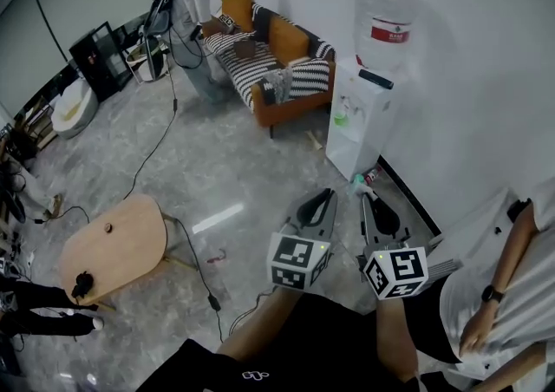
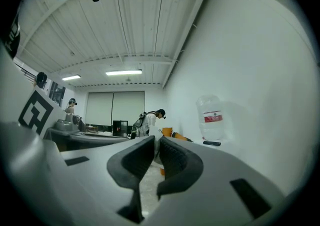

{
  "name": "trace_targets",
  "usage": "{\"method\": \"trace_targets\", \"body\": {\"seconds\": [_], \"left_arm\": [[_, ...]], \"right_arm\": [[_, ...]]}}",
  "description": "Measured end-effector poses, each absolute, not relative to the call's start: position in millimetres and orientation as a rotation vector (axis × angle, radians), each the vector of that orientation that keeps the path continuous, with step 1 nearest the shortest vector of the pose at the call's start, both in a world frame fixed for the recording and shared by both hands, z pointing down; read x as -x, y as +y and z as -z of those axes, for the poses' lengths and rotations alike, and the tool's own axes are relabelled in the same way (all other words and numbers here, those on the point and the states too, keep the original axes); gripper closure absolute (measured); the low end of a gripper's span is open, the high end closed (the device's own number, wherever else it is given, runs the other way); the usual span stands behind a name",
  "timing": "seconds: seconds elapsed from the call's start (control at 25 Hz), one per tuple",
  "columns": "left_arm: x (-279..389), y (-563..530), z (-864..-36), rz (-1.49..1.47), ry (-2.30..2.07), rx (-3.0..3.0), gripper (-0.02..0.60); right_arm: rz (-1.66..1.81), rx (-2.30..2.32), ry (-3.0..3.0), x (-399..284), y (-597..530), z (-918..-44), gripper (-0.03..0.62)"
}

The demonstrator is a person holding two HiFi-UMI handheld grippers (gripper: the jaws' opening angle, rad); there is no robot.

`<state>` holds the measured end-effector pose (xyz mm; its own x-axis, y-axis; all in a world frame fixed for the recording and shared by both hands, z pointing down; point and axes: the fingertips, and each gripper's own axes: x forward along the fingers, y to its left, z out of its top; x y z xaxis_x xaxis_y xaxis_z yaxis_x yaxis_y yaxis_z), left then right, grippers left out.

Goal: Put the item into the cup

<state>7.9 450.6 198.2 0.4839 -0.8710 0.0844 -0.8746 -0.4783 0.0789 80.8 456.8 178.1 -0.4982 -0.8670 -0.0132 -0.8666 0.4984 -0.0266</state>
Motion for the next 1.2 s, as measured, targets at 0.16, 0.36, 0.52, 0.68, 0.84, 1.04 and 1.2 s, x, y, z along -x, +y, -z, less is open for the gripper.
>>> {"method": "trace_targets", "body": {"seconds": [0.16,0.36,0.52,0.68,0.84,1.04,1.2], "left_arm": [[1,428,-196,-0.054,-1.535,-2.627,0.551],[5,381,-196,-0.014,-1.515,-2.617,0.551],[-1,345,-194,0.026,-1.463,-2.653,0.551],[3,309,-193,0.087,-1.440,-2.647,0.551],[24,279,-206,0.120,-1.458,-2.592,0.551],[42,240,-239,0.028,-1.499,-2.527,0.551],[57,191,-247,-0.055,-1.565,-2.509,0.551]], "right_arm": [[0.018,1.563,2.679,-75,434,-176,0.556],[-0.004,1.613,2.657,-77,389,-176,0.556],[0.013,1.677,2.644,-79,361,-188,0.556],[0.003,1.727,2.644,-76,331,-190,0.556],[-0.034,1.774,2.647,-65,305,-196,0.556],[0.080,1.788,2.717,-58,258,-233,0.556],[0.202,1.795,2.731,-53,207,-259,0.556]]}}
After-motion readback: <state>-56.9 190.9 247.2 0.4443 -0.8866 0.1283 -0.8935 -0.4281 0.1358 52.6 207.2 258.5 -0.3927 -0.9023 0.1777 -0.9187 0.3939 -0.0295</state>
